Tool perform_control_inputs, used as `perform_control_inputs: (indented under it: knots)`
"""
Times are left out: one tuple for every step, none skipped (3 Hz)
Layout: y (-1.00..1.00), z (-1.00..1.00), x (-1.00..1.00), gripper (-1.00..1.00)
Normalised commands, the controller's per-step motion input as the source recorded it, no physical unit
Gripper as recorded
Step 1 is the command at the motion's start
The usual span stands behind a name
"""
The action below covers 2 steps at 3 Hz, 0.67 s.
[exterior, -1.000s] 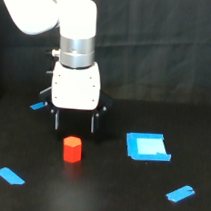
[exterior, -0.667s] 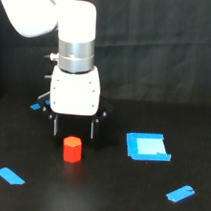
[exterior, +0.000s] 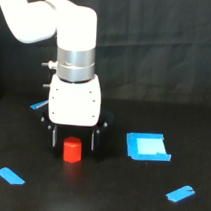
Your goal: Pick up the red object from the table
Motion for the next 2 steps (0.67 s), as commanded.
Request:
perform_control_inputs:
  knots:
    - [0.14, -0.23, 0.07, -1.0]
    - [0.08, -0.13, 0.13, -0.93]
